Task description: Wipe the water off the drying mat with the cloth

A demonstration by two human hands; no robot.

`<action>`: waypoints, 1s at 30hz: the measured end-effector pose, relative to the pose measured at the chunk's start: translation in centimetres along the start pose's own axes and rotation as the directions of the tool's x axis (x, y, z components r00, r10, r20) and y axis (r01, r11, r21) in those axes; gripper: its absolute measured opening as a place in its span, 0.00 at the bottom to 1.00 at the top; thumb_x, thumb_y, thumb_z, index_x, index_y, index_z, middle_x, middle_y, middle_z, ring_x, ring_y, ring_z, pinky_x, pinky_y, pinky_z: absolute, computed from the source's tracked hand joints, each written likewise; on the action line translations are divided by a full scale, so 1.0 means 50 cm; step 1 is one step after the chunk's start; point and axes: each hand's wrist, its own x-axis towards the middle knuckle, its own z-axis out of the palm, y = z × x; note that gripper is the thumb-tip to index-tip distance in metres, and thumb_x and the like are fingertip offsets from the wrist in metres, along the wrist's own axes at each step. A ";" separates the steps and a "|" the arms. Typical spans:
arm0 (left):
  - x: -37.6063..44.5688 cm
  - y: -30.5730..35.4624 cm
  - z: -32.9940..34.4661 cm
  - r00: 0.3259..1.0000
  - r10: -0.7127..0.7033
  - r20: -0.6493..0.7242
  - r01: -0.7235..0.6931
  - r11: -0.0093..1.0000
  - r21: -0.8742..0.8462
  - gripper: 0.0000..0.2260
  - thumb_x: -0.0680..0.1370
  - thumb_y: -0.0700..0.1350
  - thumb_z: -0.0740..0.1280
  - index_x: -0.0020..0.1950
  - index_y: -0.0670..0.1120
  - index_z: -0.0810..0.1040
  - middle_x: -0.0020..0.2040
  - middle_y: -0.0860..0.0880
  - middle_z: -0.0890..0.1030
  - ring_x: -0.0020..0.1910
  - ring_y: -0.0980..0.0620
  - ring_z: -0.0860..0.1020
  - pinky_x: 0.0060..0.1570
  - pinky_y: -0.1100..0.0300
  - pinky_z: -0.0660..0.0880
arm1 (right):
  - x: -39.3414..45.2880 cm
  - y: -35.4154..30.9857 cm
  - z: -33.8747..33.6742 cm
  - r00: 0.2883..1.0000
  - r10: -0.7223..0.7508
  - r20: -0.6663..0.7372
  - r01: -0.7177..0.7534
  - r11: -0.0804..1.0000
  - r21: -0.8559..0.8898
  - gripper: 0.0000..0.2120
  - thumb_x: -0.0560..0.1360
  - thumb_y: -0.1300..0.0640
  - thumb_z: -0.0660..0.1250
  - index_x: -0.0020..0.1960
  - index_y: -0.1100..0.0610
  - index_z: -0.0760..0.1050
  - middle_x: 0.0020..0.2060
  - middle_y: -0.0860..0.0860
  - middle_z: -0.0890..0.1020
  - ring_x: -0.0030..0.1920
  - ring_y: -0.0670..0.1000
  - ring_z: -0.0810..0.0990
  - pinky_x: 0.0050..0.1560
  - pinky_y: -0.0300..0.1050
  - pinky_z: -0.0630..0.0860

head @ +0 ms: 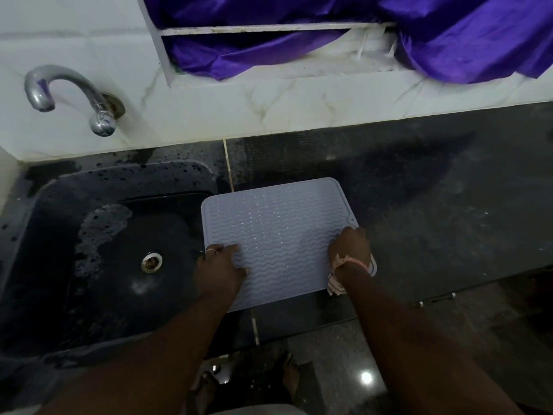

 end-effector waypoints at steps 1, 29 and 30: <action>0.001 0.001 -0.004 1.000 0.006 0.001 -0.006 1.000 0.018 0.29 0.71 0.56 0.76 0.71 0.58 0.74 0.72 0.49 0.69 0.68 0.42 0.70 0.68 0.47 0.69 | 0.003 0.004 -0.003 1.000 -0.017 0.017 0.017 0.999 -0.031 0.15 0.83 0.64 0.52 0.52 0.59 0.78 0.53 0.54 0.79 0.60 0.56 0.75 0.65 0.46 0.67; 0.010 -0.024 -0.004 0.979 -0.092 -0.182 0.064 0.986 -0.153 0.20 0.73 0.42 0.67 0.62 0.60 0.80 0.65 0.48 0.78 0.61 0.44 0.78 0.63 0.48 0.75 | -0.143 -0.239 0.126 0.902 -0.373 0.219 0.386 0.922 -0.016 0.10 0.76 0.58 0.67 0.56 0.61 0.78 0.59 0.58 0.75 0.58 0.58 0.76 0.57 0.48 0.76; 0.015 -0.042 0.000 0.953 -0.187 -0.240 0.123 0.958 -0.258 0.19 0.74 0.40 0.66 0.62 0.56 0.81 0.63 0.46 0.80 0.60 0.43 0.79 0.61 0.51 0.75 | -0.143 -0.241 0.126 0.901 -0.372 0.223 0.384 0.923 -0.010 0.10 0.75 0.58 0.67 0.55 0.62 0.78 0.58 0.59 0.75 0.58 0.58 0.76 0.57 0.49 0.77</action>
